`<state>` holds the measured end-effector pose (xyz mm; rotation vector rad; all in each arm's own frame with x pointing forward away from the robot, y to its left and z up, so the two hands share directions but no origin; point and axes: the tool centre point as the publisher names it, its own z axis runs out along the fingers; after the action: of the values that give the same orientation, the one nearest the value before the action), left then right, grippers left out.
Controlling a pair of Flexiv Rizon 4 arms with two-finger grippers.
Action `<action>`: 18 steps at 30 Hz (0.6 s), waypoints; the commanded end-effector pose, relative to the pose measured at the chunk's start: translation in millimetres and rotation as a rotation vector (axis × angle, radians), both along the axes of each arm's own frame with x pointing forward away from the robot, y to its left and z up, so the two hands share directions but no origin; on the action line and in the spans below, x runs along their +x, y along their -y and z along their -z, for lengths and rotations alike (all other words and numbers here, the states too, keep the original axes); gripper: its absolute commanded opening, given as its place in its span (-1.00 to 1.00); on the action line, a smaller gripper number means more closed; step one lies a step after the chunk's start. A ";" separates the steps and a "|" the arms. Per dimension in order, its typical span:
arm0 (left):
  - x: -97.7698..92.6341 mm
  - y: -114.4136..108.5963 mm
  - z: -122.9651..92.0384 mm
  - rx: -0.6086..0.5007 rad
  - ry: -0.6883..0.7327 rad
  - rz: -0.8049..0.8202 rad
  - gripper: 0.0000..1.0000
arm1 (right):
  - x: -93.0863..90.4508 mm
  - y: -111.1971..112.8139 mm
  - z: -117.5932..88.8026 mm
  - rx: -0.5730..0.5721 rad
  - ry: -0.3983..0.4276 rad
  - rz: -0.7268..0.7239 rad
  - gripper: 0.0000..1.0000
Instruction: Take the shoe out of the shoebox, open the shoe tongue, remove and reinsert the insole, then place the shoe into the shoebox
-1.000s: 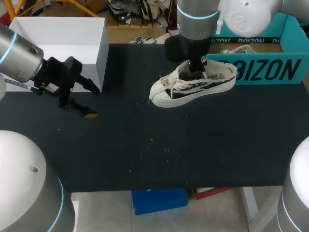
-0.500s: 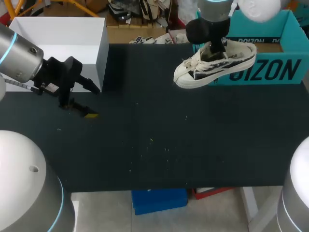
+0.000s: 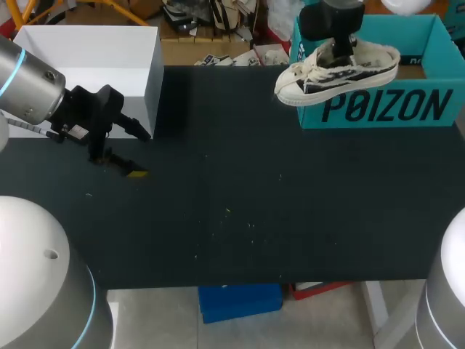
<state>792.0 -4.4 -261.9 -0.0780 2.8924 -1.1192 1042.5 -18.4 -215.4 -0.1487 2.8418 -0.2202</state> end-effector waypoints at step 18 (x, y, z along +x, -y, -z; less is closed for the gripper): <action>-0.5 0.4 1.1 0.001 0.003 -0.001 1.00 | 19.4 13.2 4.6 0.042 0.003 0.072 -1.00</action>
<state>792.1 -4.3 -261.9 -0.0780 2.8924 -1.1191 1052.4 -24.1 -218.9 -0.0328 2.8377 -0.1901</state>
